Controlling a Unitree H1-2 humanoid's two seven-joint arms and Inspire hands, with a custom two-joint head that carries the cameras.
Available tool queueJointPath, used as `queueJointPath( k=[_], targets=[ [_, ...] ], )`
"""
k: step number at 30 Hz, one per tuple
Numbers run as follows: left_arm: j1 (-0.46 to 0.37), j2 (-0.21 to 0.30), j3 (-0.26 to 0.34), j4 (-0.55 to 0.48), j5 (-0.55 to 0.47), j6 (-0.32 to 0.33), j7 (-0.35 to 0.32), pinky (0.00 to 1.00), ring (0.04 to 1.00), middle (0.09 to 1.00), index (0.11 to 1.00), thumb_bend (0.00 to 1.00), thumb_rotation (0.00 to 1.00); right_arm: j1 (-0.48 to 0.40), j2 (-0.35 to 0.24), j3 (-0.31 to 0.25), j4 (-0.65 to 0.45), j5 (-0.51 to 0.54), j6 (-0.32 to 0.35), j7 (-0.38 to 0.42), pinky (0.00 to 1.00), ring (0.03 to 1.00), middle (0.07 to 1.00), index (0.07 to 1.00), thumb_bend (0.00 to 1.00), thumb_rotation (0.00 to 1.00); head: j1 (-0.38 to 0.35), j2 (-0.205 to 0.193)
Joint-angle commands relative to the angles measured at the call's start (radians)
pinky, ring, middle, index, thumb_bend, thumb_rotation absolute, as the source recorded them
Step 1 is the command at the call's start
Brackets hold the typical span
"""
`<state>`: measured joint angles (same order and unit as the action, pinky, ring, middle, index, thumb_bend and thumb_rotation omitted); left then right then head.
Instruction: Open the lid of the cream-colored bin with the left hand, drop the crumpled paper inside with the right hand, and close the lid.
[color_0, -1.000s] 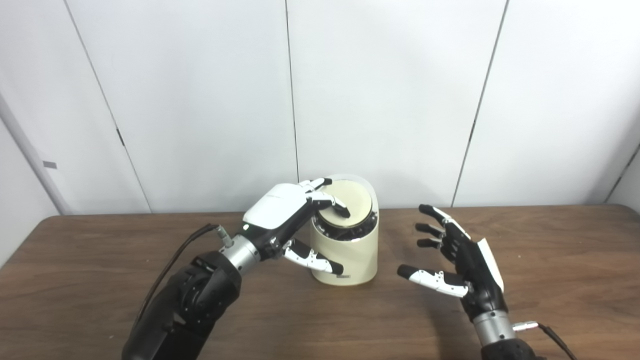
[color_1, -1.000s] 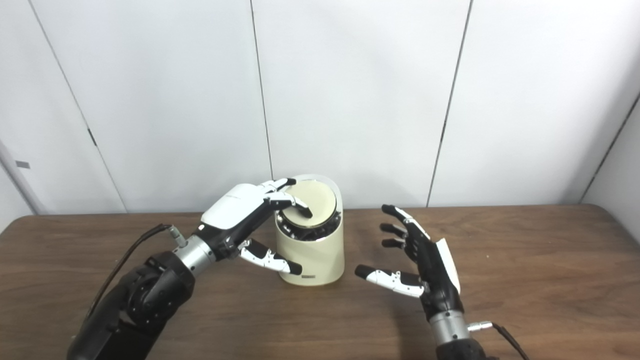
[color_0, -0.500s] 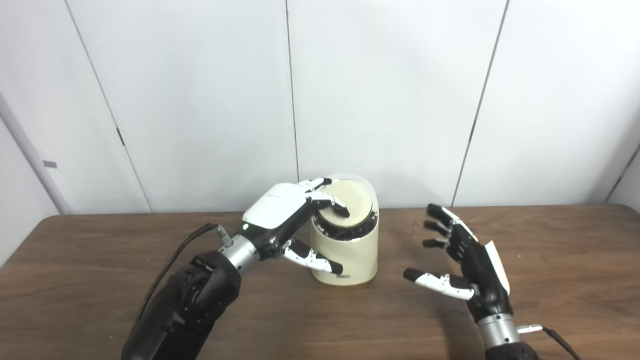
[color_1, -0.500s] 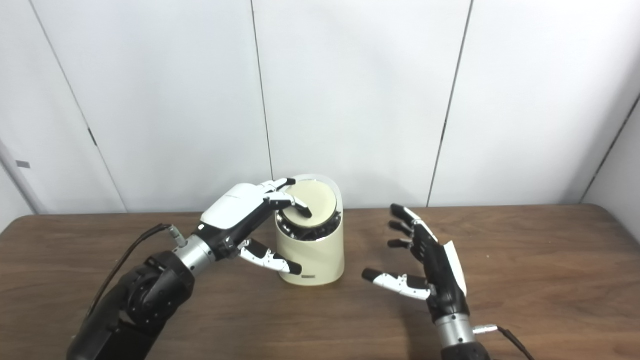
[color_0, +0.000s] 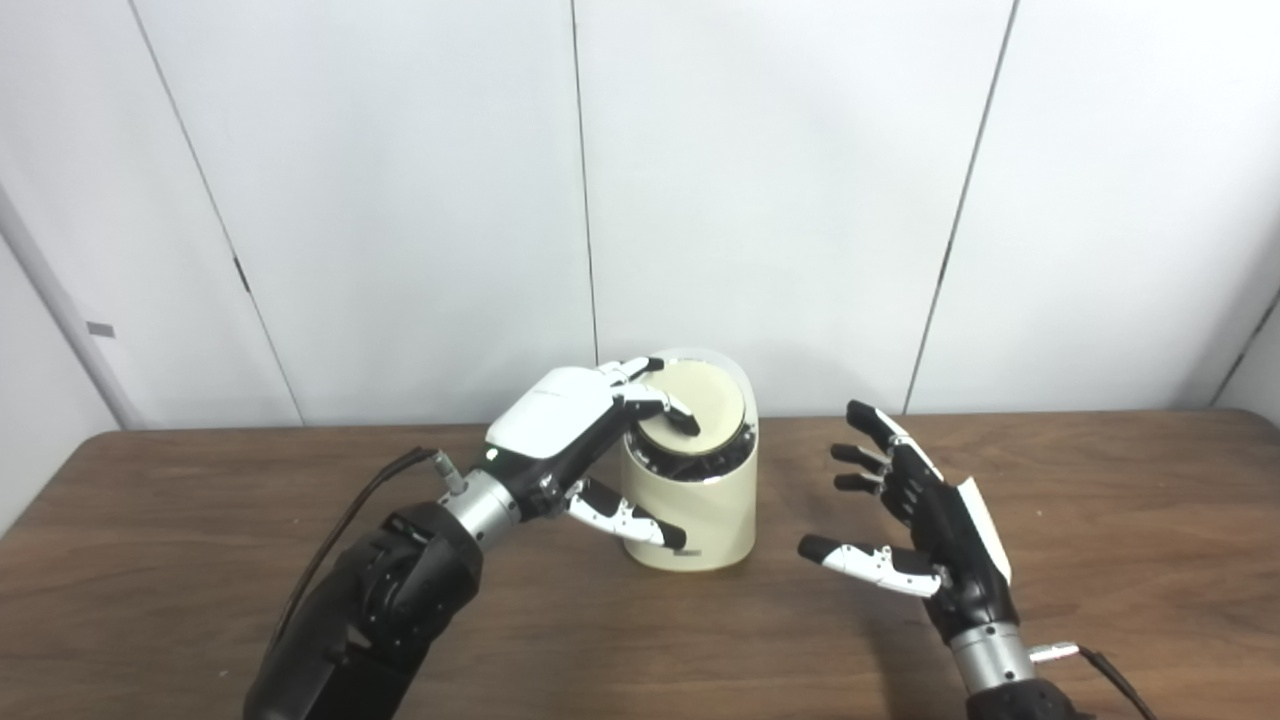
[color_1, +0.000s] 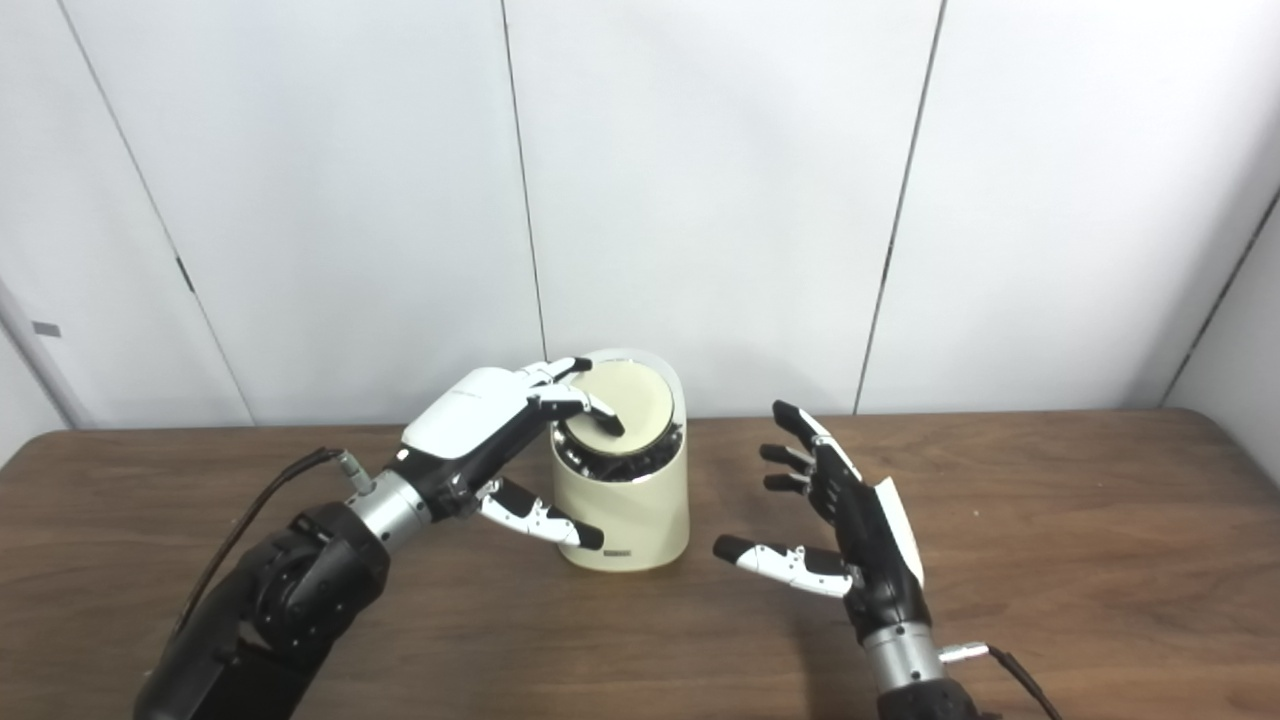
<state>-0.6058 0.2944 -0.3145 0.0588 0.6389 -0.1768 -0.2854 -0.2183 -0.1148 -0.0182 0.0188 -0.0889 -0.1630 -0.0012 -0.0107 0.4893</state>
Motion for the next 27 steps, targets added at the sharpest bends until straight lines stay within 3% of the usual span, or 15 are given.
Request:
queueJointPath(
  k=[1, 11, 16, 27],
  targets=[
    [-0.040, 0.010, 0.011, -0.007, 0.005, -0.012, 0.024, 0.96, 0.965, 0.764, 0.745, 0.92, 0.34, -0.023, 0.001, 0.000, -0.045, 0.010, -0.011, 0.004, 0.70, 0.802, 0.908, 0.848, 0.89, 0.23, -0.002, 0.000],
    [-0.035, 0.010, 0.006, -0.011, 0.031, -0.009, 0.027, 0.96, 0.962, 0.764, 0.744, 0.93, 0.34, -0.021, 0.003, 0.001, -0.059, 0.006, 0.001, 0.002, 0.69, 0.791, 0.899, 0.830, 0.87, 0.23, -0.002, 0.001],
    [-0.038, 0.022, -0.018, -0.010, 0.105, -0.010, 0.031, 0.98, 0.961, 0.769, 0.753, 0.93, 0.33, -0.021, 0.003, 0.001, -0.057, 0.016, 0.003, 0.008, 0.70, 0.797, 0.900, 0.830, 0.86, 0.22, -0.003, 0.003],
    [-0.033, 0.031, -0.069, 0.009, 0.153, -0.010, 0.006, 1.00, 0.949, 0.753, 0.739, 0.93, 0.32, -0.020, 0.010, 0.002, -0.073, 0.004, 0.019, 0.004, 0.69, 0.786, 0.895, 0.829, 0.85, 0.22, -0.007, 0.008]
  ],
)
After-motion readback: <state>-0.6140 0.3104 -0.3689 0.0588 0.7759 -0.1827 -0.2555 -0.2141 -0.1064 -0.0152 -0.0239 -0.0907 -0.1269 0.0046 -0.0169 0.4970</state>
